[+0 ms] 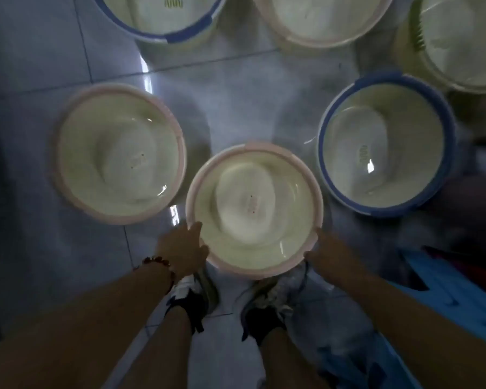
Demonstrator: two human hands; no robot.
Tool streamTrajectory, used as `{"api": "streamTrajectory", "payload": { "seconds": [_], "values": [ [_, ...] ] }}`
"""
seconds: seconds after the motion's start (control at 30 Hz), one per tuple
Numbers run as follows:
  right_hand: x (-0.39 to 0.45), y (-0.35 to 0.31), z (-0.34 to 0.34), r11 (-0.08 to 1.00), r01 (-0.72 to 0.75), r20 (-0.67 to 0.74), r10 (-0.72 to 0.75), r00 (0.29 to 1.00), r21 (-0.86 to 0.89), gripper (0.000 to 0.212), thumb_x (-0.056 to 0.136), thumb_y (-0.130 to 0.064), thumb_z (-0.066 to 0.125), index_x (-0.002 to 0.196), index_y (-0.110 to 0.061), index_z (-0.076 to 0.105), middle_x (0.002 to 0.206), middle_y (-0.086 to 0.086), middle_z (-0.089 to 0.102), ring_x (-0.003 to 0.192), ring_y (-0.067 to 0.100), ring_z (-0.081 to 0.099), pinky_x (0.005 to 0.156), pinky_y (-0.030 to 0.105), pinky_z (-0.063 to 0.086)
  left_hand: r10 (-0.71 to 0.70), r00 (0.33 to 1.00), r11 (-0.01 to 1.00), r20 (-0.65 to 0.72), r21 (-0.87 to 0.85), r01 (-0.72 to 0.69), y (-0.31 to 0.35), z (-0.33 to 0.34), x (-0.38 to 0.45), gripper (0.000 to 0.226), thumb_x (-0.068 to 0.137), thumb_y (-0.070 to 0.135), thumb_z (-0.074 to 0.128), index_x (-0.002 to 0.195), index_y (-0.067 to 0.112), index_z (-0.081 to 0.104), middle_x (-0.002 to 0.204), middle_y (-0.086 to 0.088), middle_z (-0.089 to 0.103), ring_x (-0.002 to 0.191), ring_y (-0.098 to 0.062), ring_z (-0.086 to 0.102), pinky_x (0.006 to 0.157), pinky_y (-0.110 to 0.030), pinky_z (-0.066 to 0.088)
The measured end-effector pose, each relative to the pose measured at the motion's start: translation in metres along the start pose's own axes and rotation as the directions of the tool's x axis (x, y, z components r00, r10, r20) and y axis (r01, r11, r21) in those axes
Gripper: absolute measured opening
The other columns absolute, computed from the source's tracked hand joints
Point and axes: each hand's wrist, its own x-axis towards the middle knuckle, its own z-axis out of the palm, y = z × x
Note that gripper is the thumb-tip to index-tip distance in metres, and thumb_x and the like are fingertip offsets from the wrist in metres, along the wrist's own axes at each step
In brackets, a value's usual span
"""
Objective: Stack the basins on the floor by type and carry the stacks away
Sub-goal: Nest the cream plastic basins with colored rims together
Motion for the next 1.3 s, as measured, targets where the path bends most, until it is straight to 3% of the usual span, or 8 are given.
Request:
{"api": "streamTrajectory", "payload": {
  "seconds": [0.1, 0.23, 0.4, 0.57, 0.7, 1.0, 1.13, 1.3],
  "values": [
    [0.031, 0.016, 0.018, 0.928, -0.144, -0.048, 0.171, 0.984, 0.344, 0.046, 0.085, -0.01, 0.067, 0.126, -0.013, 0.047, 0.107, 0.004, 0.057, 0.09, 0.017, 0.054, 0.059, 0.014, 0.042, -0.188, 0.982, 0.894, -0.011, -0.416, 0.166, -0.004, 0.03, 0.03, 0.061, 0.087, 0.04, 0.056, 0.137, 0.01, 0.039, 0.13, -0.016, 0.049, 0.11, -0.037, 0.058, 0.091, -0.045, 0.052],
    [0.064, 0.027, 0.038, 0.683, -0.325, 0.049, 0.391, 0.919, 0.654, 0.061, 0.089, -0.013, 0.068, 0.143, -0.007, 0.04, 0.131, 0.013, 0.055, 0.097, 0.022, 0.056, 0.063, 0.026, 0.043, -0.32, 0.945, 0.676, -0.072, -0.717, 0.174, -0.005, 0.048, 0.059, 0.041, 0.09, 0.022, 0.063, 0.117, 0.011, 0.035, 0.097, -0.009, 0.06, 0.085, -0.031, 0.063, 0.078, -0.044, 0.055],
    [0.063, 0.027, 0.03, 0.627, -0.37, 0.035, 0.479, 0.877, 0.685, 0.044, 0.092, -0.01, 0.063, 0.133, -0.001, 0.051, 0.11, 0.016, 0.06, 0.082, 0.023, 0.056, 0.058, 0.03, 0.042, -0.336, 0.942, 0.603, -0.01, -0.77, 0.207, -0.012, 0.044, 0.058, 0.036, 0.089, 0.022, 0.064, 0.118, 0.011, 0.047, 0.095, -0.005, 0.064, 0.086, -0.026, 0.064, 0.081, -0.043, 0.056],
    [0.031, 0.004, -0.016, 0.495, -0.461, 0.142, 0.553, 0.821, 0.737, 0.037, 0.088, 0.002, 0.059, 0.125, 0.0, 0.055, 0.108, 0.02, 0.06, 0.084, 0.027, 0.06, 0.059, 0.035, 0.053, -0.285, 0.958, 0.527, -0.022, -0.838, 0.138, -0.019, 0.001, 0.041, 0.023, 0.092, 0.025, 0.064, 0.102, 0.005, 0.062, 0.087, -0.009, 0.066, 0.071, -0.018, 0.06, 0.059, -0.029, 0.046],
    [-0.003, -0.041, -0.06, 0.399, -0.458, 0.224, 0.509, 0.831, 0.795, 0.033, 0.091, 0.0, 0.052, 0.124, -0.006, 0.052, 0.112, 0.02, 0.062, 0.1, 0.038, 0.06, 0.087, 0.052, 0.052, -0.238, 0.971, 0.449, -0.034, -0.89, 0.079, -0.026, -0.052, 0.022, 0.022, 0.088, 0.025, 0.067, 0.094, 0.004, 0.064, 0.082, -0.012, 0.066, 0.071, -0.025, 0.063, 0.065, -0.038, 0.054],
    [-0.045, -0.2, -0.103, 0.647, -0.067, -0.124, 0.245, 0.961, 0.759, 0.031, 0.091, 0.007, 0.055, 0.118, -0.006, 0.061, 0.099, 0.014, 0.068, 0.084, 0.026, 0.064, 0.059, 0.026, 0.059, -0.383, 0.924, 0.184, -0.015, -0.981, 0.06, -0.112, -0.157, -0.027, 0.037, 0.085, 0.027, 0.072, 0.093, -0.007, 0.061, 0.086, -0.028, 0.068, 0.073, -0.038, 0.069, 0.069, -0.057, 0.059],
    [-0.04, -0.291, -0.082, 0.771, 0.02, -0.117, 0.07, 0.991, 0.637, 0.028, 0.088, 0.008, 0.059, 0.105, -0.014, 0.064, 0.1, 0.016, 0.069, 0.089, 0.031, 0.064, 0.086, 0.046, 0.054, -0.477, 0.878, 0.128, -0.037, -0.991, 0.028, -0.184, -0.174, -0.037, 0.026, 0.087, 0.026, 0.073, 0.091, 0.001, 0.064, 0.082, -0.021, 0.07, 0.069, -0.037, 0.07, 0.063, -0.057, 0.06],
    [-0.003, -0.373, -0.026, 0.89, 0.137, -0.043, -0.132, 0.99, 0.435, 0.049, 0.079, 0.011, 0.063, 0.12, -0.015, 0.058, 0.106, 0.011, 0.066, 0.096, 0.03, 0.063, 0.081, 0.046, 0.056, -0.538, 0.841, 0.139, -0.059, -0.99, 0.02, -0.263, -0.152, -0.031, 0.021, 0.092, 0.013, 0.066, 0.109, 0.013, 0.053, 0.099, -0.006, 0.063, 0.08, -0.027, 0.065, 0.07, -0.046, 0.06]
  ]
}}
